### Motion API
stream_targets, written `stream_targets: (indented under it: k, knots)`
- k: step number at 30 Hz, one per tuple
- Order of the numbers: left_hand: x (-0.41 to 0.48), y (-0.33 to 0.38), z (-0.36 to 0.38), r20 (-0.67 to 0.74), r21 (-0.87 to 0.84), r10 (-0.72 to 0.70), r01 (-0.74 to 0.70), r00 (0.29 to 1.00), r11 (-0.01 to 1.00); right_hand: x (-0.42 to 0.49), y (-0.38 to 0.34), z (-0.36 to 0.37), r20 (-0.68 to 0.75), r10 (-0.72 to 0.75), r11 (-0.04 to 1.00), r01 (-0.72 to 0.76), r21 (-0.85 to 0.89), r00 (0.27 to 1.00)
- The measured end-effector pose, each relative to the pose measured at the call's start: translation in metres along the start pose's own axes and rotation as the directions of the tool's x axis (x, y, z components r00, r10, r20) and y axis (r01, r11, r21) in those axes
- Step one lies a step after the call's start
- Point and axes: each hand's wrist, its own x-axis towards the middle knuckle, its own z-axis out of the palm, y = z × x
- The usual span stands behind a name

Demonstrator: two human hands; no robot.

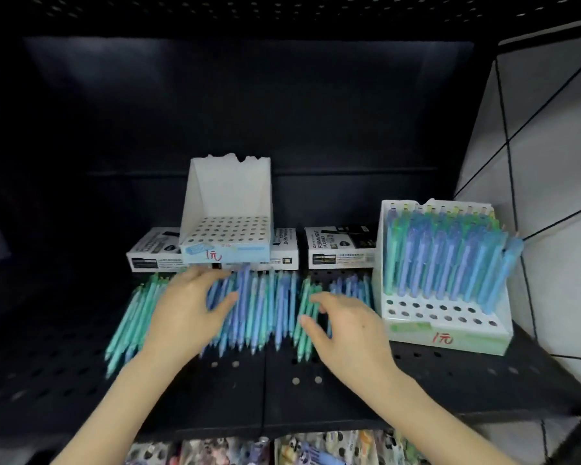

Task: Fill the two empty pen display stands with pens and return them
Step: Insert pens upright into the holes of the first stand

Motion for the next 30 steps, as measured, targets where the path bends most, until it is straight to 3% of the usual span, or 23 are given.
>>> stream_targets:
  k: [3, 7, 13, 18, 24, 30]
  knots:
    - [-0.007, -0.029, -0.014, -0.045, 0.154, -0.177, 0.182, 0.983, 0.971, 0.021, -0.009, 0.016, 0.065, 0.012, 0.991, -0.003, -0.131, 0.998]
    - [-0.013, -0.058, -0.025, 0.009, 0.288, -0.409, 0.389, 0.913, 0.875, 0.043, -0.024, 0.034, 0.153, 0.048, 0.965, -0.006, -0.264, 0.987]
    - [-0.010, -0.072, -0.029, 0.138, 0.012, -0.527, 0.530, 0.839, 0.848, 0.055, -0.045, 0.052, 0.179, 0.047, 0.987, -0.018, -0.158, 0.983]
    - [-0.004, -0.071, -0.035, 0.176, -0.196, -0.589, 0.614, 0.789, 0.764, 0.054, -0.053, 0.054, 0.155, 0.043, 0.997, -0.032, -0.074, 0.987]
    - [0.006, -0.076, -0.039, 0.279, -0.230, -0.658, 0.714, 0.699, 0.661, 0.054, -0.053, 0.053, 0.168, 0.075, 0.997, -0.080, 0.021, 0.983]
    - [0.013, -0.078, -0.036, 0.288, -0.256, -0.649, 0.709, 0.705, 0.657, 0.056, -0.047, 0.040, 0.259, 0.196, 0.925, -0.266, 0.271, 0.946]
